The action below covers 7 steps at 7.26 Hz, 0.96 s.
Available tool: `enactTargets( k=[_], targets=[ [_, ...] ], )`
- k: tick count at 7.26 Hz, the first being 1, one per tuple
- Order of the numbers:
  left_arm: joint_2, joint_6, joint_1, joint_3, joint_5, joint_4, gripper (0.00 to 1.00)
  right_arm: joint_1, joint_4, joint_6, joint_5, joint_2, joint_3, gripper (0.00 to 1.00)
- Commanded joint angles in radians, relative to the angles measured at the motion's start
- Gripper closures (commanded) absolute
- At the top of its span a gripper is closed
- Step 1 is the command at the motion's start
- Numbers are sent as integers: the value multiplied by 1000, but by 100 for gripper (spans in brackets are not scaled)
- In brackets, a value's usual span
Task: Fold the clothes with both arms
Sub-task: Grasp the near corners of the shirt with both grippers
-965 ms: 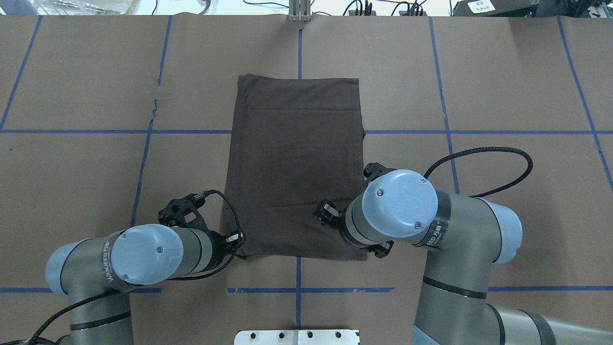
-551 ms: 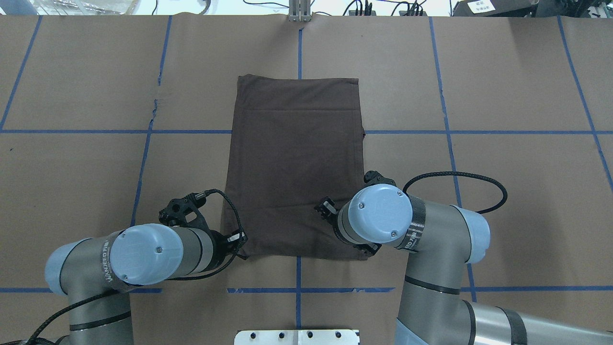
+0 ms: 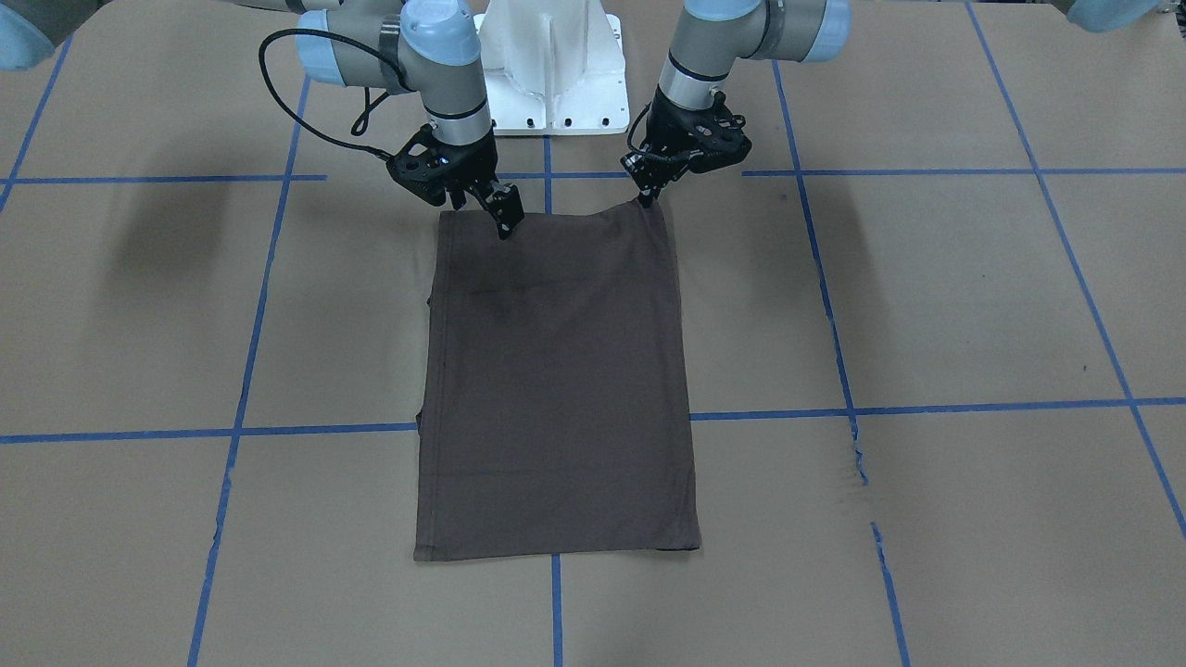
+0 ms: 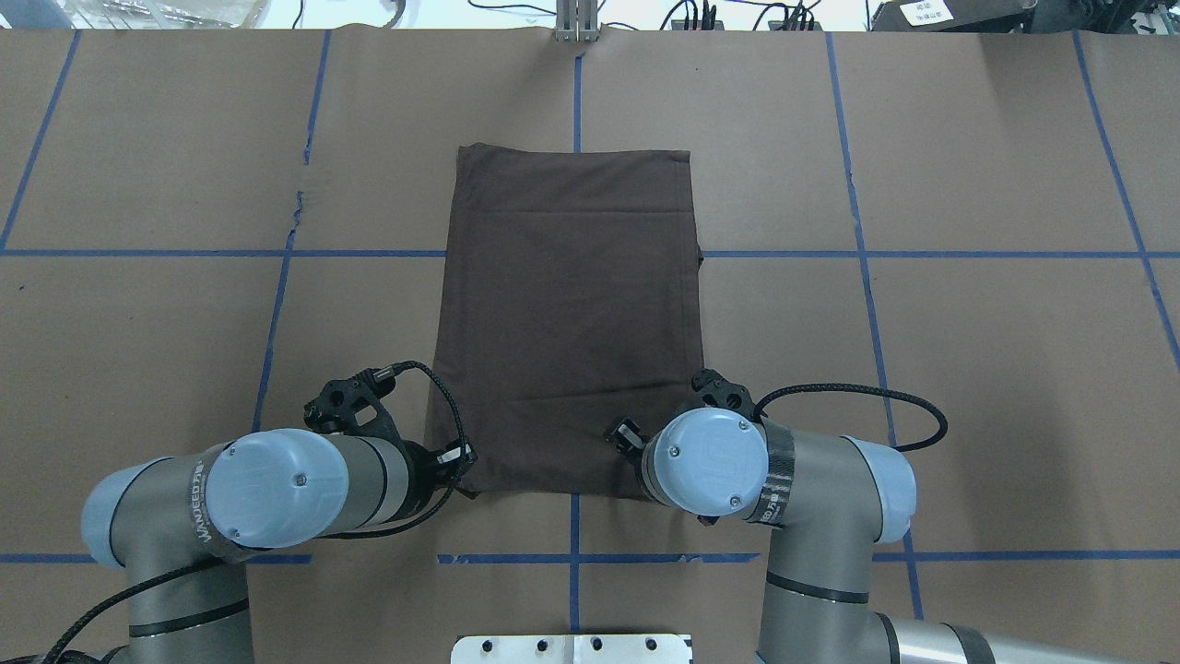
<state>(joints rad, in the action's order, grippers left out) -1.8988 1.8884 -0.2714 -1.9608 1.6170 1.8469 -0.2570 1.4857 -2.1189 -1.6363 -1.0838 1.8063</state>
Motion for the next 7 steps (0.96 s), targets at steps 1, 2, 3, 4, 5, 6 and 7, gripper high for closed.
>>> enactTargets(
  k=[1,2,3,4,5,6,7],
  targets=[
    [0,0,0,2,0,0,100,16,-1,-15,10,-8,-1,0],
    [0,0,1,3,0,0,100,12,-1,-13,10,-13,-2,0],
    [0,0,0,3,0,0,100,1,-1,-9,10,-13,-7,0],
    [0,0,1,3,-2,0,100,2,1,-12,12,-16,-13,0],
    [0,0,0,3,-2,0,100,2,1,-15,12,-16,-13,0],
    [0,0,0,3,-2,0,100,11,1,-15,12,-18,-13,0],
    [0,0,0,5,-2,0,100,13,1,-19,12,-18,-13,0]
  ],
)
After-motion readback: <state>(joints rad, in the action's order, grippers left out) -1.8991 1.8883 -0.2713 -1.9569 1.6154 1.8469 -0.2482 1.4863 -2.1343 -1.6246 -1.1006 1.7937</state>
